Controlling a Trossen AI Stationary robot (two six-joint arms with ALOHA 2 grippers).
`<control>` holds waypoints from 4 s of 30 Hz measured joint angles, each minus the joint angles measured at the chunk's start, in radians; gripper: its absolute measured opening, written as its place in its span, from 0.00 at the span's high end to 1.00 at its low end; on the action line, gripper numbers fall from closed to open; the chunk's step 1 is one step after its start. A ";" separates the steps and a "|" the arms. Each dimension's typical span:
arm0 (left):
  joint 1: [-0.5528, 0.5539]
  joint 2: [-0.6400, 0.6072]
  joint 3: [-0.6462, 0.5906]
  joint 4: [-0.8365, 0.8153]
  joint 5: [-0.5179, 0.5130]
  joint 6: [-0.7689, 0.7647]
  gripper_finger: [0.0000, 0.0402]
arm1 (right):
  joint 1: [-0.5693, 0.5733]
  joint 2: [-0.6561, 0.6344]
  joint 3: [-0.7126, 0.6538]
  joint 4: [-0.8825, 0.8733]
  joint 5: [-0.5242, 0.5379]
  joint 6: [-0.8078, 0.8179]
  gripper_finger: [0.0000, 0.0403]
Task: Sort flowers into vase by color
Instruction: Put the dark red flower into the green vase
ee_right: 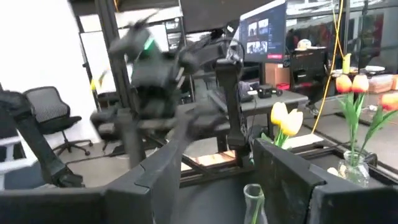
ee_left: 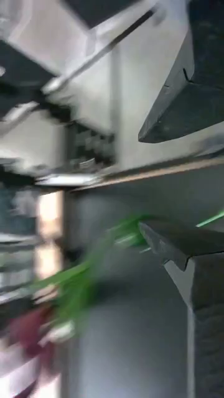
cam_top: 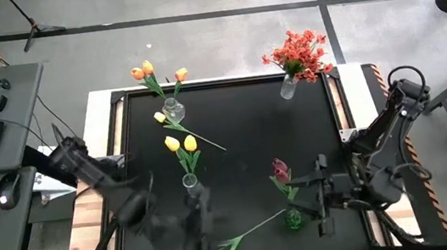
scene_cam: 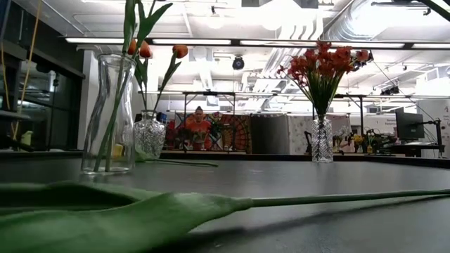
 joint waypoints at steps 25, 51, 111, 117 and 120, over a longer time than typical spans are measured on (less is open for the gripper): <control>0.151 0.423 0.054 -0.225 0.486 -0.480 0.61 | 0.090 -0.042 0.046 -0.090 0.264 -0.132 0.53; -0.183 0.118 0.053 -0.329 -0.274 -0.616 0.62 | -0.178 0.427 0.619 -1.020 -0.679 0.160 0.53; -0.183 0.052 0.078 -0.298 -0.317 -0.482 0.62 | -0.337 0.998 0.787 -1.206 -0.898 0.313 0.99; -0.219 -0.026 0.122 -0.280 -0.441 -0.362 0.62 | -0.340 0.964 0.895 -1.259 -0.829 0.268 1.00; -0.256 -0.067 0.126 -0.224 -0.552 -0.270 0.62 | -0.349 0.910 0.878 -1.242 -0.815 0.268 1.00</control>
